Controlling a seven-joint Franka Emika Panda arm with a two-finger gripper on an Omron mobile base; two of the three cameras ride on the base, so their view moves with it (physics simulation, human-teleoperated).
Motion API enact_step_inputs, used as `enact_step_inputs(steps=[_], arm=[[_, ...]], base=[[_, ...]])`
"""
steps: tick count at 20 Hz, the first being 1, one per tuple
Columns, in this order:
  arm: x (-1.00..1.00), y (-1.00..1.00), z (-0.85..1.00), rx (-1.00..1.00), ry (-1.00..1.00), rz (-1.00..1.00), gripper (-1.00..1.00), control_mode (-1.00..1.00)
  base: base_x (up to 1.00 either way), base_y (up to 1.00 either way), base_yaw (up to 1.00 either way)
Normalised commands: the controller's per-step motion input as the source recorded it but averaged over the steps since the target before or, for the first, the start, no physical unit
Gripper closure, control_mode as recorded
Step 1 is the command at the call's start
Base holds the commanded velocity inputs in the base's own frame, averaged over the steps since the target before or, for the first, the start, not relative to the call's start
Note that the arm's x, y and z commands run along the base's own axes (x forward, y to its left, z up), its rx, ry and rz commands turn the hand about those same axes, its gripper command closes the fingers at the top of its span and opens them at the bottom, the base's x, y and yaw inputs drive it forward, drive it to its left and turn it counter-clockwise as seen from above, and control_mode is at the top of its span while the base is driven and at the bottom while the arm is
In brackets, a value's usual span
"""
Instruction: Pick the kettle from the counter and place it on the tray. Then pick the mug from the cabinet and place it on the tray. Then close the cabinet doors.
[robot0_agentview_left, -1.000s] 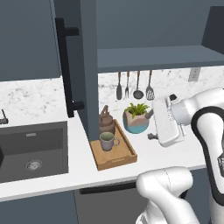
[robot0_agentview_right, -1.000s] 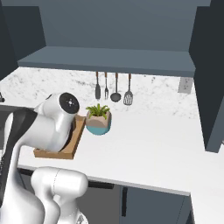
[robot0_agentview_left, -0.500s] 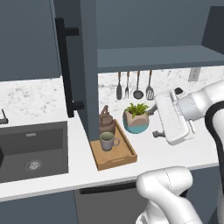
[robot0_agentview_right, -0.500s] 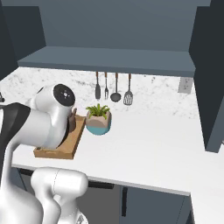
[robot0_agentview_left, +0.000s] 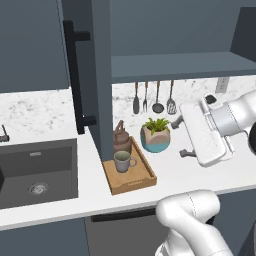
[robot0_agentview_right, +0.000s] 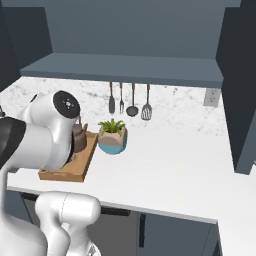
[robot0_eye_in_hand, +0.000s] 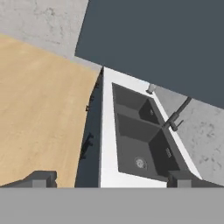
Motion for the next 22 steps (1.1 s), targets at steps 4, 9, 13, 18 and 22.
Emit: enact_step_inputs(steps=[4, 9, 13, 18, 22], arm=[[-0.23, 0.23, 0.24, 0.0, -0.1, 0.08, -1.0, -1.0], [-0.18, 0.3, 0.26, -0.01, -0.1, 0.09, -1.0, -1.0], [-0.21, 0.31, 0.22, -0.01, -0.11, 0.11, -1.0, -1.0], [-0.31, 0.37, 0.22, 0.0, -0.2, 0.12, -1.0, -1.0], [-0.4, 0.37, 0.26, 0.0, -0.27, 0.02, -1.0, -1.0]], base=[[0.0, 0.0, 0.0], [0.0, 0.0, 0.0], [0.0, 0.0, 0.0], [0.0, 0.0, 0.0], [0.0, 0.0, 0.0]])
